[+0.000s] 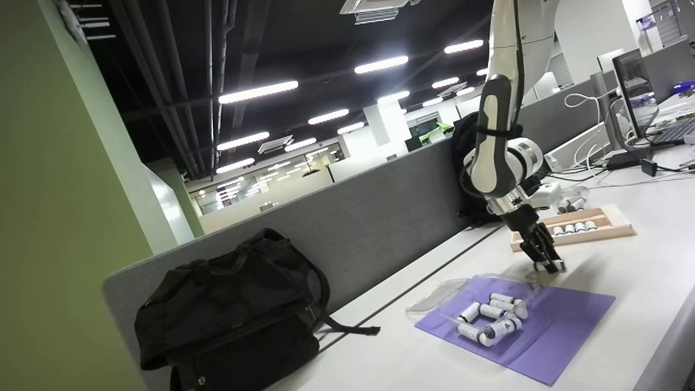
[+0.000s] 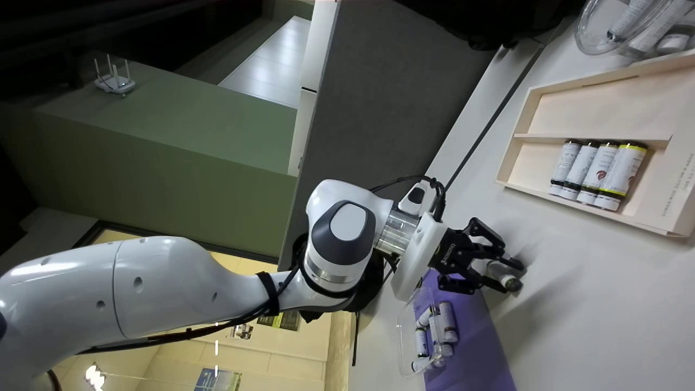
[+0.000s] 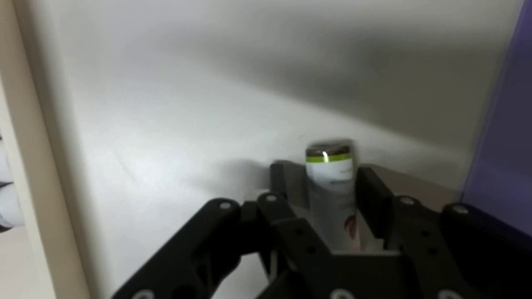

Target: Pick up the bottle from the table and put it in the clear container

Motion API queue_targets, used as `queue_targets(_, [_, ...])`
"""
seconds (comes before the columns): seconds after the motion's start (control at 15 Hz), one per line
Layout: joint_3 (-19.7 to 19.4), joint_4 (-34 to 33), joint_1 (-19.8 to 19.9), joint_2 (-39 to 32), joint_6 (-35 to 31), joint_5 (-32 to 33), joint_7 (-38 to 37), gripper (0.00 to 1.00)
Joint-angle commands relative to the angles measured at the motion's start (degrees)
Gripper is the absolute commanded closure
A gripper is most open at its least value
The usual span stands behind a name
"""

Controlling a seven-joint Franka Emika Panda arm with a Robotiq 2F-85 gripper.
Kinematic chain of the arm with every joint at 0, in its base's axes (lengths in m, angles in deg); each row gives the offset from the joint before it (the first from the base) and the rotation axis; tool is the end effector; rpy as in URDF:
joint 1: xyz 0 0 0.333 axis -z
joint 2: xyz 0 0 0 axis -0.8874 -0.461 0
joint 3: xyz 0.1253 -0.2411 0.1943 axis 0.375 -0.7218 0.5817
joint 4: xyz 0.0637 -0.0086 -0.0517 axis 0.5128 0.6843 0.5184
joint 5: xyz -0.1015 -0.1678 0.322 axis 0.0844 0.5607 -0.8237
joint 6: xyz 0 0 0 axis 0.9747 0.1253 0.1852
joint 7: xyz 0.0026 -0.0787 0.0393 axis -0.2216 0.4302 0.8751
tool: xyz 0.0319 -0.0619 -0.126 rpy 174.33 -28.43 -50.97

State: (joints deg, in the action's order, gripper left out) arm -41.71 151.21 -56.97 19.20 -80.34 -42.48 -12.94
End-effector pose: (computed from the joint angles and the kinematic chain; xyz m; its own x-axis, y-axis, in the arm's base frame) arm 0.5350 -0.0755 0.0991 0.9267 0.2760 -0.2550 0.2767 -0.9603 -0.0339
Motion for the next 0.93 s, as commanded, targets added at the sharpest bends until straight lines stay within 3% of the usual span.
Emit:
queue_targets(0.0, [1.0,-1.6,1.0,-0.6,1.5,-1.1,-2.5,0.83])
queue_targets(0.13, [1.4,-1.7,1.4,-0.6,2.2,-2.8,-3.9,0.96])
queue_targets(0.47, [1.0,-1.6,1.0,-0.4,4.5,-6.7,-8.2,0.93])
queue_targets(0.87, [-3.8,-0.9,-3.5,-0.3,-1.1,-0.7,-17.7,0.93])
